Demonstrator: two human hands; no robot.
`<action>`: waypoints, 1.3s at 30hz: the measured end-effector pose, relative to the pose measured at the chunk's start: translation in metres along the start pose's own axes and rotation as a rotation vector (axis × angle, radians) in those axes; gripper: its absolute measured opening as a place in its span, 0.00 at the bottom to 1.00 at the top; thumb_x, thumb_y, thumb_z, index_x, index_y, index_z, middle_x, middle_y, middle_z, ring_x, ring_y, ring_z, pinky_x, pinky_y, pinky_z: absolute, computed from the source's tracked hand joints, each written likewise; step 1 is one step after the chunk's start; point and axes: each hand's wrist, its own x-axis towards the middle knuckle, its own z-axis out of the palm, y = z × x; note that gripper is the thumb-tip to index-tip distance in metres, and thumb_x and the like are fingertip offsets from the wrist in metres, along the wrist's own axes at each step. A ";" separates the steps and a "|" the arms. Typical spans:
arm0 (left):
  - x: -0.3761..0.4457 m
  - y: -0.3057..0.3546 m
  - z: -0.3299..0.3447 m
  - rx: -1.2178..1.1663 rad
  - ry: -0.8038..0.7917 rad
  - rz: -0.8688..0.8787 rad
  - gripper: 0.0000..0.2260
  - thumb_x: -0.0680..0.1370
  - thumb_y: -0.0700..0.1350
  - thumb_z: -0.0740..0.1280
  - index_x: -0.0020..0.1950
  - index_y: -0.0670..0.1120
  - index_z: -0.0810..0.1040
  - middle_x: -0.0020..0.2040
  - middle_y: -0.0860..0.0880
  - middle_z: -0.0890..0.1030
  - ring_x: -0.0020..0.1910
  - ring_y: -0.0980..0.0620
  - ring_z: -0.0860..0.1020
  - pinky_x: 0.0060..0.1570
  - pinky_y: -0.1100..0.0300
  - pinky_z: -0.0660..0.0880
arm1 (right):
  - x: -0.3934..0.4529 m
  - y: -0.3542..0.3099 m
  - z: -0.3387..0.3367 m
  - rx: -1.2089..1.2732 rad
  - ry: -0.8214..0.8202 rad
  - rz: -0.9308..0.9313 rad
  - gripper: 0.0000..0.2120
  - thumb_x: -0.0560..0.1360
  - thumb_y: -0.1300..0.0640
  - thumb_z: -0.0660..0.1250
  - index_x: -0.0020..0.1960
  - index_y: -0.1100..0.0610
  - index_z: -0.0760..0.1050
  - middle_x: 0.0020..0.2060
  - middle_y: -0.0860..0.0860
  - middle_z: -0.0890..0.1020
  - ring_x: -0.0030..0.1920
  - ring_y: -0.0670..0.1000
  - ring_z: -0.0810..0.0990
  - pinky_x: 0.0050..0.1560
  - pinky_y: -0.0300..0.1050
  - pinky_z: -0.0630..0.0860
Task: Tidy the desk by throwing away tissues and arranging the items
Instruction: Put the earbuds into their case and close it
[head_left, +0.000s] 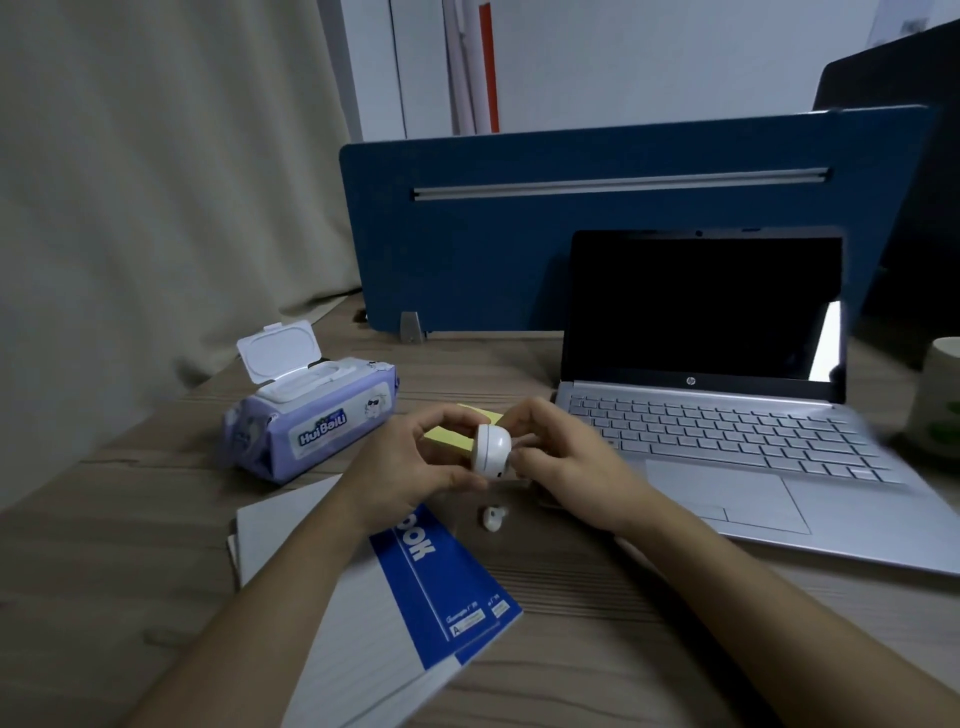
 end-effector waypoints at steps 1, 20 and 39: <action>-0.001 0.000 0.000 -0.002 -0.006 0.004 0.23 0.67 0.44 0.79 0.56 0.64 0.79 0.56 0.61 0.83 0.53 0.57 0.84 0.48 0.61 0.80 | 0.000 0.000 0.001 0.022 0.004 0.009 0.07 0.71 0.54 0.65 0.48 0.46 0.75 0.43 0.50 0.83 0.44 0.53 0.82 0.49 0.61 0.78; 0.001 -0.008 -0.006 -0.212 0.082 -0.128 0.13 0.76 0.49 0.72 0.58 0.51 0.76 0.57 0.49 0.85 0.54 0.48 0.84 0.54 0.51 0.81 | -0.001 0.004 0.002 -0.249 0.108 -0.103 0.11 0.69 0.52 0.76 0.45 0.52 0.76 0.48 0.47 0.78 0.46 0.45 0.80 0.48 0.45 0.79; 0.004 -0.015 -0.009 -0.081 0.309 -0.188 0.05 0.77 0.43 0.71 0.50 0.53 0.81 0.51 0.51 0.86 0.50 0.49 0.84 0.56 0.41 0.80 | -0.003 0.003 0.008 -0.629 -0.227 -0.219 0.12 0.71 0.48 0.71 0.54 0.49 0.79 0.49 0.46 0.80 0.47 0.45 0.78 0.49 0.46 0.76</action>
